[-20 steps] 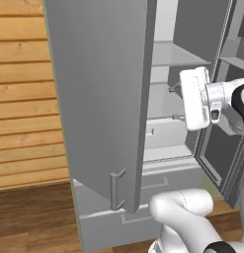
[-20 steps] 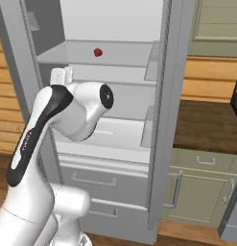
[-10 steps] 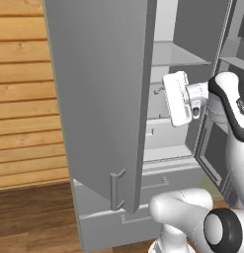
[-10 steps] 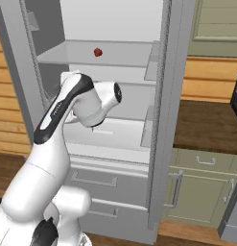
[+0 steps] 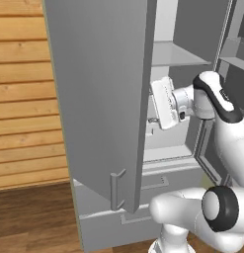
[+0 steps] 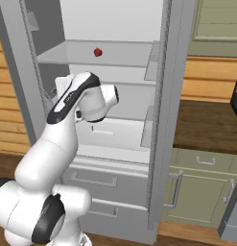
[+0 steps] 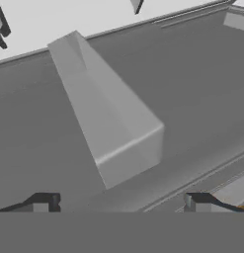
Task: Take the strawberry from the fridge and place it on top of the pancake, located on the dining counter.
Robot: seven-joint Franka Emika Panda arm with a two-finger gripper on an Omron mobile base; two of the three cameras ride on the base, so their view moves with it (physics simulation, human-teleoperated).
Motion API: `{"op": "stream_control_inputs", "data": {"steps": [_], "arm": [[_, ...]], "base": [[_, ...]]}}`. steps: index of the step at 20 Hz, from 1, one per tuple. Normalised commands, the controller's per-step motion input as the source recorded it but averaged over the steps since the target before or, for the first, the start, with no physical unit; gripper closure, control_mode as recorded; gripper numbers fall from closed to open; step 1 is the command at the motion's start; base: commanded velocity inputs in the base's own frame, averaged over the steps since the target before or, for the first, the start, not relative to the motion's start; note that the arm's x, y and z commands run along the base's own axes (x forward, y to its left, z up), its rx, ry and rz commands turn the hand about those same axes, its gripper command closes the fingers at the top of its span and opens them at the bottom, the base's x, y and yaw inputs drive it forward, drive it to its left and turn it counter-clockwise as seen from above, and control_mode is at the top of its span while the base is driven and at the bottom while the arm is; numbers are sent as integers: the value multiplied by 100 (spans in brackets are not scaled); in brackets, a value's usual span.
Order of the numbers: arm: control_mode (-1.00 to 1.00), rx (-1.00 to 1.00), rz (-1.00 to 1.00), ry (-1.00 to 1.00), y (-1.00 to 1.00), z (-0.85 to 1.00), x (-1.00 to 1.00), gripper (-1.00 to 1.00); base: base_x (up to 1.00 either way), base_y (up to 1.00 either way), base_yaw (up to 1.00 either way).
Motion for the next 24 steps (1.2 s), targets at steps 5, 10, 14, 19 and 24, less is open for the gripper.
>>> {"op": "stream_control_inputs", "data": {"steps": [5,10,14,19,24], "arm": [[-100,0,11,-14,42,-4,2,-100],[-100,0,3,-15,48,-1,-5,-100],[-100,0,0,-14,45,0,-26,-100],[-100,0,0,-12,42,0,-36,-100],[-100,0,0,-7,55,0,-23,-100]], "base": [[0,0,0],[0,0,0],[0,0,0],[0,0,0],[0,0,0]]}}
